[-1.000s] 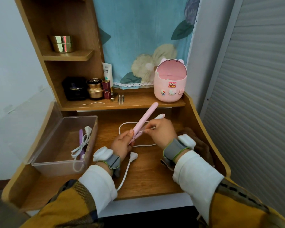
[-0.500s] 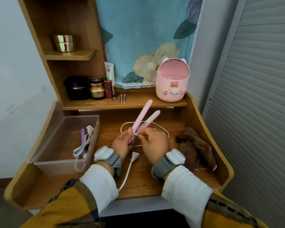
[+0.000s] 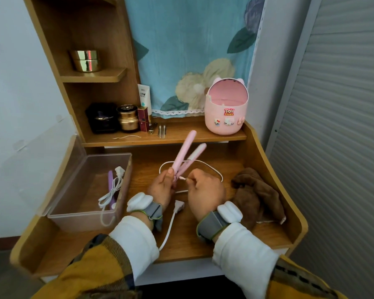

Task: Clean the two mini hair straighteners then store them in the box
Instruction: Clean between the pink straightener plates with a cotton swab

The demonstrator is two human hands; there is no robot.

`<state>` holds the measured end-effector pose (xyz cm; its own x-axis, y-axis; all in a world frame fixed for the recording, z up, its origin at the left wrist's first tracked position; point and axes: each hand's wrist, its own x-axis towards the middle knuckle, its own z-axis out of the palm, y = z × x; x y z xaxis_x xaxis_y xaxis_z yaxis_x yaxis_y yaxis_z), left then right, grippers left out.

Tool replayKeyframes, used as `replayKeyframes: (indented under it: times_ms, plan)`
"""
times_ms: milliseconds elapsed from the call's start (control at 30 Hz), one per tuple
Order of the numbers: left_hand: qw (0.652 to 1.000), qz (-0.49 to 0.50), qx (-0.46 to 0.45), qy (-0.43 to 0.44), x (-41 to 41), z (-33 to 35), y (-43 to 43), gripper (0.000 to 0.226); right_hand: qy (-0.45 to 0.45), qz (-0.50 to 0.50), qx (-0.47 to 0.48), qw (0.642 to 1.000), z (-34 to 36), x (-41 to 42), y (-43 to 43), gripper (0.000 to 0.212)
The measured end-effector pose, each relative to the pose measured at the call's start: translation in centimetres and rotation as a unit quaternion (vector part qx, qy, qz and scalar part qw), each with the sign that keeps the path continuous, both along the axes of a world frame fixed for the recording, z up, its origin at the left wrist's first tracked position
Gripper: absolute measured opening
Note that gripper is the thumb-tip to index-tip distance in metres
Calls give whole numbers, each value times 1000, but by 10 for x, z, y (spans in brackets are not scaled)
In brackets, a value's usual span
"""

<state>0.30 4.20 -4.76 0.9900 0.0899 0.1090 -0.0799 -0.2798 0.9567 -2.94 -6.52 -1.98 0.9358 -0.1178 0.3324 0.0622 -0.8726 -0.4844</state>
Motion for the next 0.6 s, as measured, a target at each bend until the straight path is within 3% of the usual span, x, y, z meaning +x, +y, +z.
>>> replayKeyframes:
  times_ms: [167, 400, 600]
  plan:
    - [997, 14, -66, 25, -3, 2, -5, 20, -4, -23, 82, 996, 3, 8, -15, 18]
    - [994, 14, -96, 45, -3, 2, -6, 14, -7, 45, 55, 997, 5, 22, -7, 17]
    - [996, 18, -69, 47, -2, 0, -4, 13, -8, -62, 37, 997, 6, 28, -26, 19]
